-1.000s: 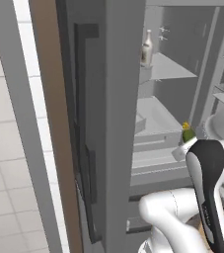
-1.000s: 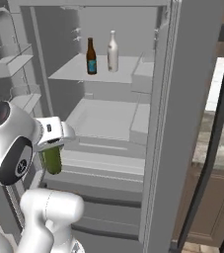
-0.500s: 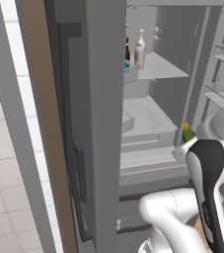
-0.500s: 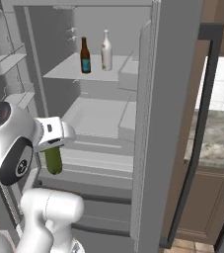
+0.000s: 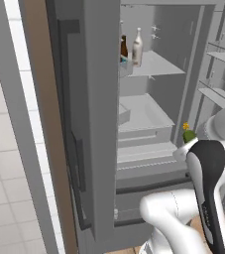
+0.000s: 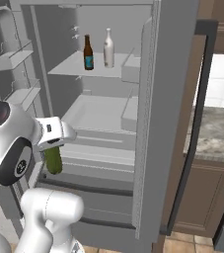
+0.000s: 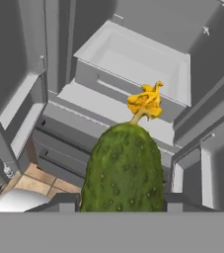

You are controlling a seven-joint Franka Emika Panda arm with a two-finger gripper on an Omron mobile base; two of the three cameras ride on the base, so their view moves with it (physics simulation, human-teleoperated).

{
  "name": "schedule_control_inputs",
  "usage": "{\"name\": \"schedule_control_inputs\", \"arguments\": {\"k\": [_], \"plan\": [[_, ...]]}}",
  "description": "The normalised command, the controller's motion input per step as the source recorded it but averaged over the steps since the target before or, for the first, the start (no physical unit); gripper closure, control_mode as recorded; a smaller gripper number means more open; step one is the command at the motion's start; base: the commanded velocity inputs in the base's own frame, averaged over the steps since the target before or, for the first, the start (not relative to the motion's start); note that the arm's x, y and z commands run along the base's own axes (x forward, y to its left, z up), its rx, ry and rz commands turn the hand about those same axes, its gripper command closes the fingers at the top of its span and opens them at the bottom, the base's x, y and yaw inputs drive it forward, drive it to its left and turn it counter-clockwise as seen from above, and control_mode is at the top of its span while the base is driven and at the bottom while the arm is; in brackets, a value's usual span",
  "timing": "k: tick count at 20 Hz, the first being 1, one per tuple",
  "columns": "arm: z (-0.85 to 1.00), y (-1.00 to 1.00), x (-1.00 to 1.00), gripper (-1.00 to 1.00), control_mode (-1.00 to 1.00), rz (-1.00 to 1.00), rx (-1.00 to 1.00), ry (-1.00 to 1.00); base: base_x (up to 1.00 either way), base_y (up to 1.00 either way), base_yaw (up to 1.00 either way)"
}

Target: Place the liquor and beer on the top shelf of the fridge to keep them out of children's reach, and place the cucumber on lower shelves for easy access.

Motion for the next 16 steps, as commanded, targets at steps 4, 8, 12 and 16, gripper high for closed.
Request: {"name": "schedule_control_inputs", "arguments": {"k": [4, 8, 12, 16], "plan": [[0.00, 0.00, 0.00, 1.00, 1.00, 0.00, 0.00, 0.00, -0.07, 0.00, 0.00], [0.00, 0.00, 0.00, 1.00, 1.00, 0.00, 0.00, 0.00, 0.08, 0.00, 0.00], [0.00, 0.00, 0.00, 1.00, 1.00, 0.00, 0.00, 0.00, 0.29, -0.19, 0.00], [0.00, 0.00, 0.00, 1.00, 1.00, 0.00, 0.00, 0.00, 0.16, -0.43, 0.00]]}}
